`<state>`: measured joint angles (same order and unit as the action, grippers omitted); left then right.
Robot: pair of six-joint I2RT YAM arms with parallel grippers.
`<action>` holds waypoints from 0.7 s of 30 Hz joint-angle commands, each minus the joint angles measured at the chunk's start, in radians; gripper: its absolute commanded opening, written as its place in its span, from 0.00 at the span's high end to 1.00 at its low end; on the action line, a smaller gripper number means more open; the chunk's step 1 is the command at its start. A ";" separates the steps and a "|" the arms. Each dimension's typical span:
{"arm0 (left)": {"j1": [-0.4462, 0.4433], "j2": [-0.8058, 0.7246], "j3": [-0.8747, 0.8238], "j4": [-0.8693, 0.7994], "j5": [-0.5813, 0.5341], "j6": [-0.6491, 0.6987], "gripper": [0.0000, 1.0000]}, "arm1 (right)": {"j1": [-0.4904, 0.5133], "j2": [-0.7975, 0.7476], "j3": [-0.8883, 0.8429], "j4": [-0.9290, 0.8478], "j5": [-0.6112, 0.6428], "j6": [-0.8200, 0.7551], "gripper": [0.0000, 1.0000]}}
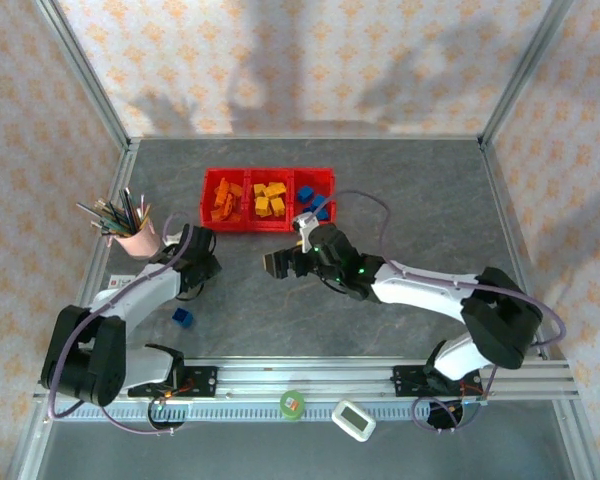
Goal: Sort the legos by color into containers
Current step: Place the lego in the container.
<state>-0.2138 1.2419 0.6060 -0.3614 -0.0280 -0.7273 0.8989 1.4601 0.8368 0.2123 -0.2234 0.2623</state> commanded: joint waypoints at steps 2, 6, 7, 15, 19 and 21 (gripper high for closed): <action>-0.103 -0.072 0.105 -0.085 -0.006 0.004 0.72 | -0.049 -0.089 -0.036 -0.060 0.045 0.028 0.00; -0.195 -0.074 0.201 -0.105 -0.005 -0.007 0.73 | -0.119 -0.155 -0.067 -0.102 0.036 0.064 0.00; -0.216 -0.065 0.223 -0.105 -0.004 -0.007 0.73 | -0.134 -0.172 -0.076 -0.108 0.036 0.068 0.00; -0.415 0.162 0.538 -0.111 -0.035 0.051 0.74 | -0.265 -0.274 -0.129 -0.203 0.078 0.091 0.00; -0.449 0.317 0.697 -0.112 -0.042 0.096 0.74 | -0.306 -0.319 -0.161 -0.195 0.084 0.102 0.00; -0.450 0.402 0.781 -0.116 -0.045 0.121 0.74 | -0.330 -0.317 -0.162 -0.213 0.094 0.120 0.00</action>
<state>-0.6655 1.5612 1.2957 -0.4458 -0.0380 -0.6685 0.5911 1.1614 0.6838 0.0319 -0.1707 0.3500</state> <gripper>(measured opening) 0.293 0.998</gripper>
